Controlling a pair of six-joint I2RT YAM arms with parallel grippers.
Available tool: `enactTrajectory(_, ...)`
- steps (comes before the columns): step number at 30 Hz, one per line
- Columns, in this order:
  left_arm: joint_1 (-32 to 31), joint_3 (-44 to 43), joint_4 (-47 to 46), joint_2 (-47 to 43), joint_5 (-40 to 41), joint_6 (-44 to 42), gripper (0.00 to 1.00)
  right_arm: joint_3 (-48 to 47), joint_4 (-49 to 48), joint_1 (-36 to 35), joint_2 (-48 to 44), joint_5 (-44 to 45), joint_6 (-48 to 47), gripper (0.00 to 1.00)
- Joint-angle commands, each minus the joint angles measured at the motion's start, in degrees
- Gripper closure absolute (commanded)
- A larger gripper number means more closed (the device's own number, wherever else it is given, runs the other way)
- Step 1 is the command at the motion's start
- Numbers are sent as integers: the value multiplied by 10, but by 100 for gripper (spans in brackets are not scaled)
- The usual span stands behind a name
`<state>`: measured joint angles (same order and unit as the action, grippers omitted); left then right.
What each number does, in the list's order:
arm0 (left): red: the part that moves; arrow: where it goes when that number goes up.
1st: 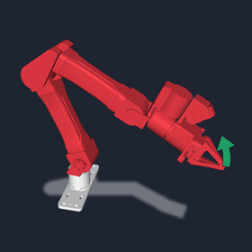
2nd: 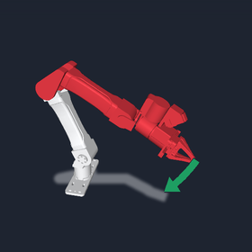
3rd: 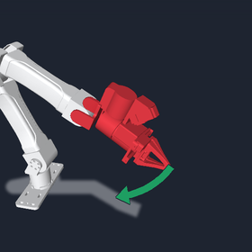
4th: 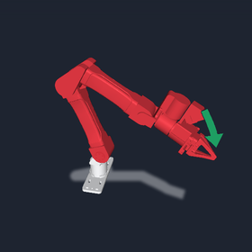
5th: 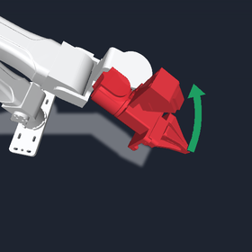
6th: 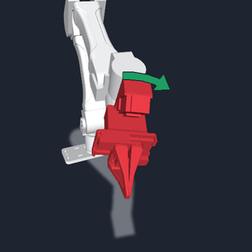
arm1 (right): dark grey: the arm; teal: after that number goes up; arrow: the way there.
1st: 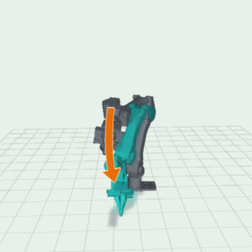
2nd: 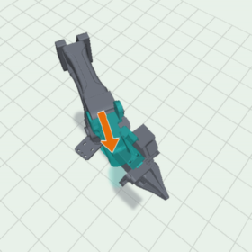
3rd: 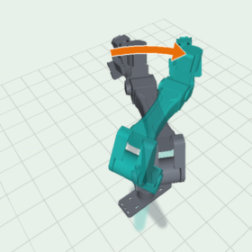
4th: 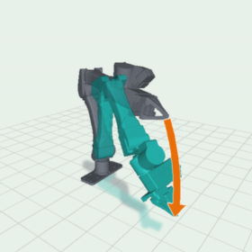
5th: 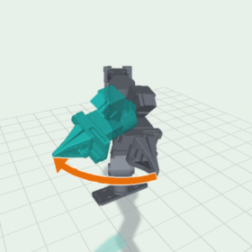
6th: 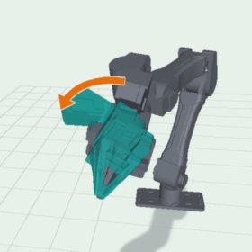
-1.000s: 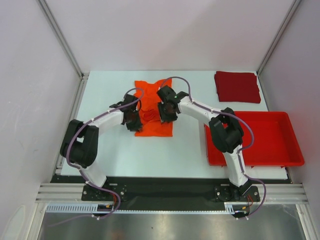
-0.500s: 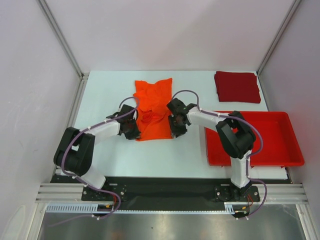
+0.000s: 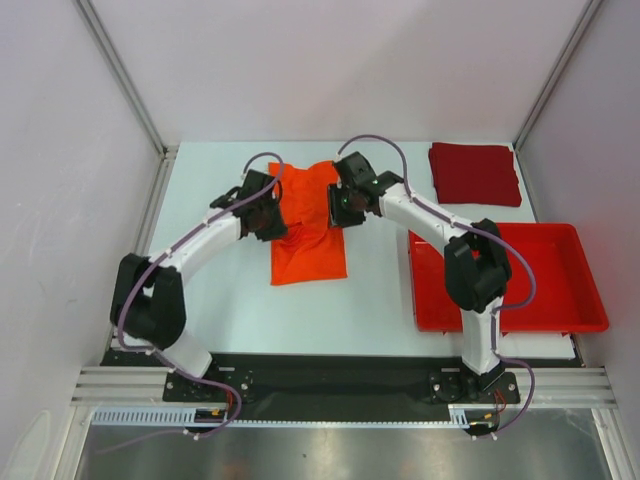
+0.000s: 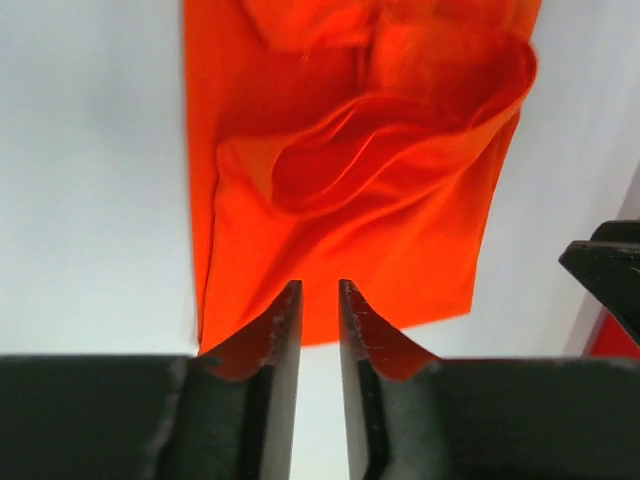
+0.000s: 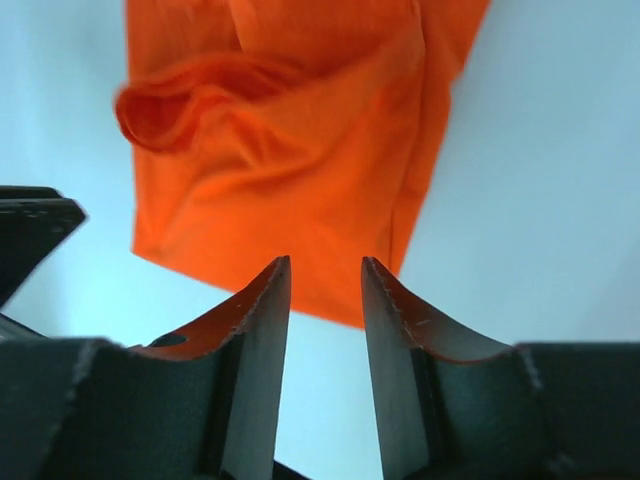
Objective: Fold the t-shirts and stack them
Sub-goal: Fold the tshirt
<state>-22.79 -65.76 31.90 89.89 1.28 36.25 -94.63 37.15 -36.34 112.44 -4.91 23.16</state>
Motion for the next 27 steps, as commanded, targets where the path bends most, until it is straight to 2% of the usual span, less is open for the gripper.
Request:
enactTrajectory(1, 8, -61, 19, 62, -8, -31, 76, -66, 7, 12, 49, -16, -15, 62)
enactTrajectory(4, 9, -83, 23, 95, -30, -33, 84, -98, 3, 19, 83, -40, -8, 66)
enactTrajectory(9, 8, -61, 6, 89, -52, -21, 91, -151, 19, 19, 123, -71, -3, 76)
enactTrajectory(14, 6, -22, 0, 68, -60, -14, 94, -137, 1, 18, 125, -77, 8, 87)
enactTrajectory(18, 5, 5, -21, 72, -87, -3, 95, -144, -8, 18, 138, -85, 17, 91)
enactTrajectory(21, 5, 5, -31, 83, -80, -1, 95, -149, -13, 18, 152, -85, 23, 95)
enactTrajectory(27, 15, -38, -33, 119, -51, -22, 96, -170, -13, 18, 176, -82, 29, 96)
